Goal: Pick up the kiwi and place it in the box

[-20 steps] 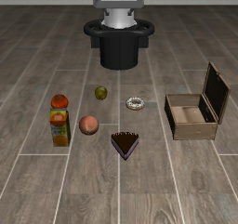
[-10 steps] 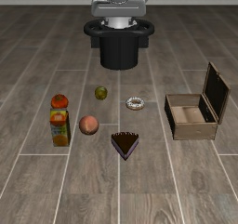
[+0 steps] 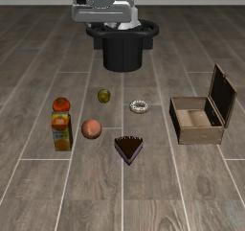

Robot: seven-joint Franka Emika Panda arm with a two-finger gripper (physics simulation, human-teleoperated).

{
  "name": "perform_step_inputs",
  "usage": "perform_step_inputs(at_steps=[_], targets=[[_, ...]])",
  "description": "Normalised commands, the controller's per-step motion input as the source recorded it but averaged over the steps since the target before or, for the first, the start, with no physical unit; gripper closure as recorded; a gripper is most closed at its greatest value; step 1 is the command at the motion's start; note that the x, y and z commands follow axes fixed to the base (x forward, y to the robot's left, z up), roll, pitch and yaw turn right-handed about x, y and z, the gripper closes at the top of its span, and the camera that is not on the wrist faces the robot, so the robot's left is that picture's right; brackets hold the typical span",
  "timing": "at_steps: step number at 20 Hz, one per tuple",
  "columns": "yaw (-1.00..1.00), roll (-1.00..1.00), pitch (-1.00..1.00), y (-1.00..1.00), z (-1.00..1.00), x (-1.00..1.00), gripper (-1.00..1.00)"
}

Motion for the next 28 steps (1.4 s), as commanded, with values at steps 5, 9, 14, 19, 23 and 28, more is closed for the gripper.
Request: perform_step_inputs(at_steps=[5, 9, 14, 19, 23, 28], targets=[[0.0, 0.0, 0.0, 0.0, -1.0, 0.0, -1.0], [0.0, 0.0, 0.0, 0.0, -1.0, 0.0, -1.0], [0.0, 0.0, 0.0, 0.0, -1.0, 0.0, -1.0], [0.0, 0.0, 0.0, 0.0, -1.0, 0.0, -1.0], [0.0, 0.0, 0.0, 0.0, -0.25, -0.75, -1.0], [0.0, 0.0, 0.0, 0.0, -0.6, -0.4, -1.0]])
